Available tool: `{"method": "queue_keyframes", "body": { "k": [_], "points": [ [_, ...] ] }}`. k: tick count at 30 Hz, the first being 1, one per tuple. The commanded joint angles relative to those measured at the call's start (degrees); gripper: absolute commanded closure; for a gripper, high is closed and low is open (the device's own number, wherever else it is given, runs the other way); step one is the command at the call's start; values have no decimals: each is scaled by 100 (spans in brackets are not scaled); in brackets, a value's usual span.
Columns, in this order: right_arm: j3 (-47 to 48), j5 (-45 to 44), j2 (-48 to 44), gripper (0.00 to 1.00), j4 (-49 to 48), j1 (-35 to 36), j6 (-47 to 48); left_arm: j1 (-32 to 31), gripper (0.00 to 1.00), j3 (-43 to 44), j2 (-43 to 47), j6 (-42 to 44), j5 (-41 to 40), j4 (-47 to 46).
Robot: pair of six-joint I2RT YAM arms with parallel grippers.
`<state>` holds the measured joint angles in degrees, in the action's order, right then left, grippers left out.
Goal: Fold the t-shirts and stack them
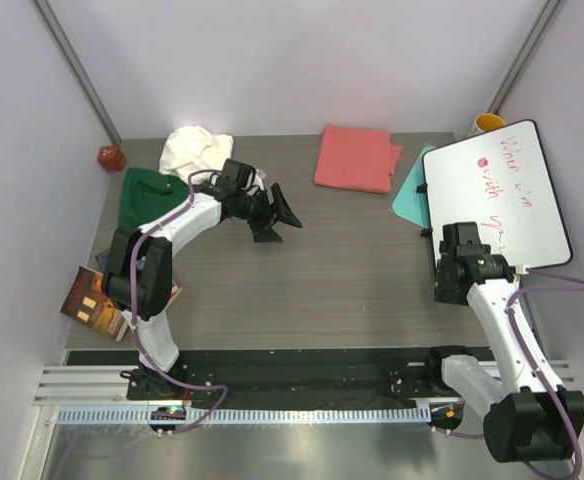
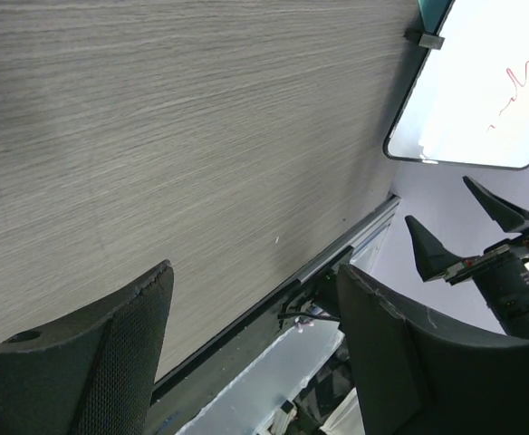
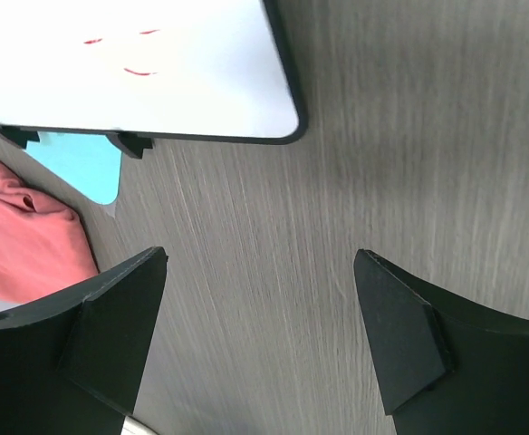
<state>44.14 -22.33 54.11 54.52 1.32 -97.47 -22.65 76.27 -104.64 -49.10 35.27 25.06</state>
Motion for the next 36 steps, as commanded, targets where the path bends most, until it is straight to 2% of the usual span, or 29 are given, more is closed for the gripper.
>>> {"method": "queue_keyframes", "body": {
  "k": [1, 6, 8, 13, 19, 27, 32, 36],
  "points": [
    [147, -377, -374, 11, 849, -18, -825, -20, 26, -33, 207, 50, 358, -229],
    [315, -912, -717, 11, 1429, -18, -923, -11, 27, -138, 207, 15, 647, -528],
    [314, -1115, -988, 11, 1526, -18, -565, -2, 27, -156, 207, 50, 736, -581],
    [78, -861, -1683, 13, 2088, -18, -545, 138, 27, -139, 128, 199, 1000, -537],
    [-361, -940, -2720, 21, 1536, -18, 228, 385, 27, -411, 84, -91, 1088, -862],
    [-599, -598, -3783, 20, 1421, -9, 1388, 341, 27, -464, 67, -91, 1105, -915],
    [-924, -624, -4584, 22, 1570, -9, 1275, 192, 27, -385, -126, -161, 1175, -915],
    [-1127, -510, -4305, 26, 1264, -9, 1099, 33, 28, -253, -267, -205, 1272, -915]
  ]
}}
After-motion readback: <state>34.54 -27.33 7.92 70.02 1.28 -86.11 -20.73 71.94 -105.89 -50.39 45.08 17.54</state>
